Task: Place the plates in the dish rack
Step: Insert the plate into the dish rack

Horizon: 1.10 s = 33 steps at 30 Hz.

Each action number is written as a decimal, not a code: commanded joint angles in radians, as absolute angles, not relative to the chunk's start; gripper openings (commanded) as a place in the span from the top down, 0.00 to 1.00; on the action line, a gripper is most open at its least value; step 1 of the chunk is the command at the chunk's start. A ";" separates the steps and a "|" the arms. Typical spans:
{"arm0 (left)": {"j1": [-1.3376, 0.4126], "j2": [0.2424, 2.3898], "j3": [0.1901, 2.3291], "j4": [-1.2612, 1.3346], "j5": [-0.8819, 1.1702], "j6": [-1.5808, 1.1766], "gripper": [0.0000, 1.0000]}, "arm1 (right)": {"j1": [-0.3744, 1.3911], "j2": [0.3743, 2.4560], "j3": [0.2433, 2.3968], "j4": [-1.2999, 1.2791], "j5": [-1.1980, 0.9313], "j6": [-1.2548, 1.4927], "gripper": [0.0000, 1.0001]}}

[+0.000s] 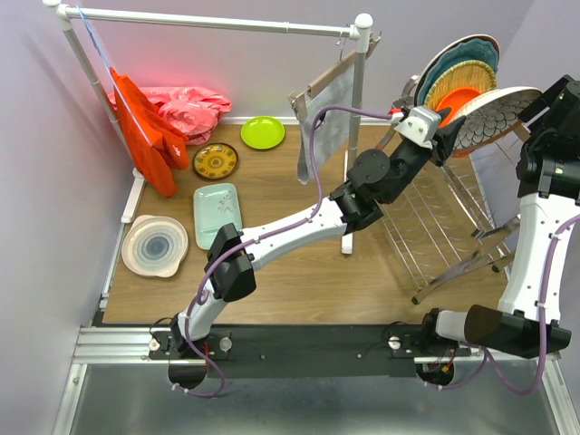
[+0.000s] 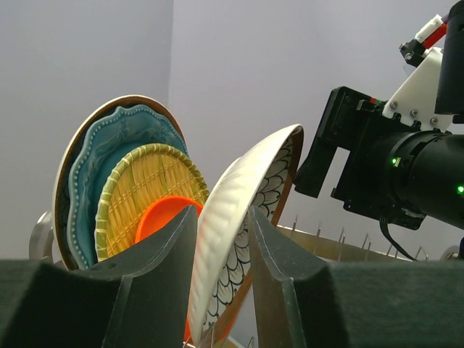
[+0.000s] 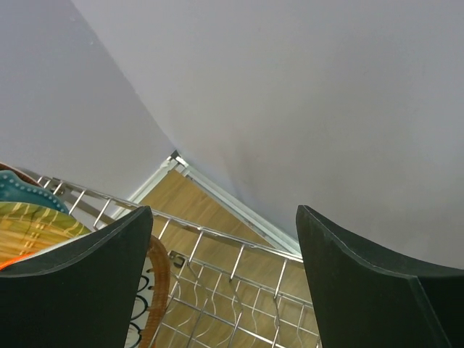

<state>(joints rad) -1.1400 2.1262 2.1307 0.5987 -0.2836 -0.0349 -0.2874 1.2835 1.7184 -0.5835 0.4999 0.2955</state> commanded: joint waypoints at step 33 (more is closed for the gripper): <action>-1.135 2.068 2.109 0.629 -0.275 -0.028 0.55 | -0.295 1.160 1.629 -0.482 0.296 0.176 0.12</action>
<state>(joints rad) -1.1397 2.1262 2.1231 0.6044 -0.2749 -0.0341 -0.2947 1.1999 1.6478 -0.5110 0.3149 0.2043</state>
